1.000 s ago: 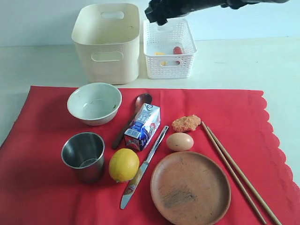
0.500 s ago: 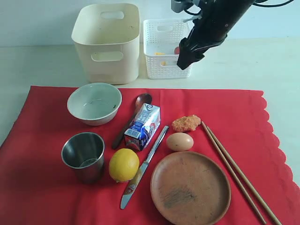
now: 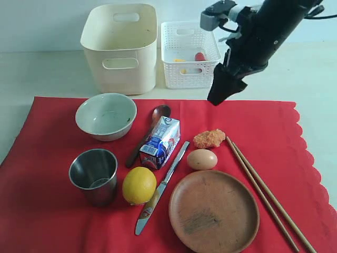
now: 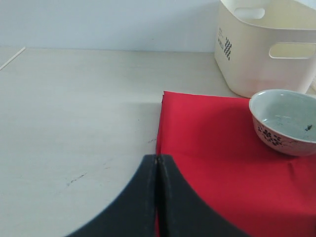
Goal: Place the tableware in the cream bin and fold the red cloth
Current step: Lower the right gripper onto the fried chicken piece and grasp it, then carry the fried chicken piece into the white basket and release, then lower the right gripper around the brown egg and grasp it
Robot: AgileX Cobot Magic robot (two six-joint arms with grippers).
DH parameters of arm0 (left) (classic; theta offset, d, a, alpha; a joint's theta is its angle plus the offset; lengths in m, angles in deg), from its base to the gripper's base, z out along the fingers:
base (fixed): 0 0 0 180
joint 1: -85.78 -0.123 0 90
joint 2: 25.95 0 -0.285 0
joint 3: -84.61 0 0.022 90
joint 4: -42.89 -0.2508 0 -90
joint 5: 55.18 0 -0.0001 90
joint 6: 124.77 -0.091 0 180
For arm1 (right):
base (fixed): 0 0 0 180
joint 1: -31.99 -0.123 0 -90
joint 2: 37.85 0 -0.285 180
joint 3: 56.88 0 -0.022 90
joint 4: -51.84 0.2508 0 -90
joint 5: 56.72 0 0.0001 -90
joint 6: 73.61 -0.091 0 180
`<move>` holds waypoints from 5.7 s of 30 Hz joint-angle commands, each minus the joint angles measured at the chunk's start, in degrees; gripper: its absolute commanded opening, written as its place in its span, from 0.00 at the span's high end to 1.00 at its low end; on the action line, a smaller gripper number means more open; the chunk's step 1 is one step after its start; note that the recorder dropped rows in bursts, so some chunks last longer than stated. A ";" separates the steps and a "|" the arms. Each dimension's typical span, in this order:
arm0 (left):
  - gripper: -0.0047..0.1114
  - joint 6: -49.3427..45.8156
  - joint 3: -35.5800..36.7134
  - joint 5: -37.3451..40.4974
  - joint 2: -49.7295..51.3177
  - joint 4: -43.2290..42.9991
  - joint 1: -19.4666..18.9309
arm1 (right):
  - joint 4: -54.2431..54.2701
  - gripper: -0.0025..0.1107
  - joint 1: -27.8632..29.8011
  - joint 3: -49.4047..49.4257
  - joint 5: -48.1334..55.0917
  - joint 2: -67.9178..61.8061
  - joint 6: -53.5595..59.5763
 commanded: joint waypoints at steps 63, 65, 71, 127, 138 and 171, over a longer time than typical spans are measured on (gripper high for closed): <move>0.96 -0.06 0.15 -0.75 -0.38 -0.20 -0.12 | 9.36 0.98 -2.66 17.76 -26.65 -6.37 22.74; 0.96 -0.06 0.15 -0.75 -0.38 -0.20 -0.12 | 9.49 0.98 -2.66 17.76 -26.53 -4.93 22.74; 0.96 -0.06 0.15 -0.75 -0.38 -0.20 -0.12 | 9.49 0.98 -2.66 17.76 -27.85 -1.09 22.74; 0.96 -0.06 0.15 -0.75 -0.38 -0.20 -0.12 | 28.34 0.34 -2.66 -12.03 -60.17 -22.74 16.05; 0.96 -0.06 0.15 -0.75 -0.38 -0.20 -0.12 | 22.20 0.37 -2.52 -12.03 -36.01 -15.09 11.85; 0.96 -0.06 0.15 -0.75 -0.38 -0.20 -0.12 | 23.76 0.82 -2.64 39.95 -29.31 19.37 2.83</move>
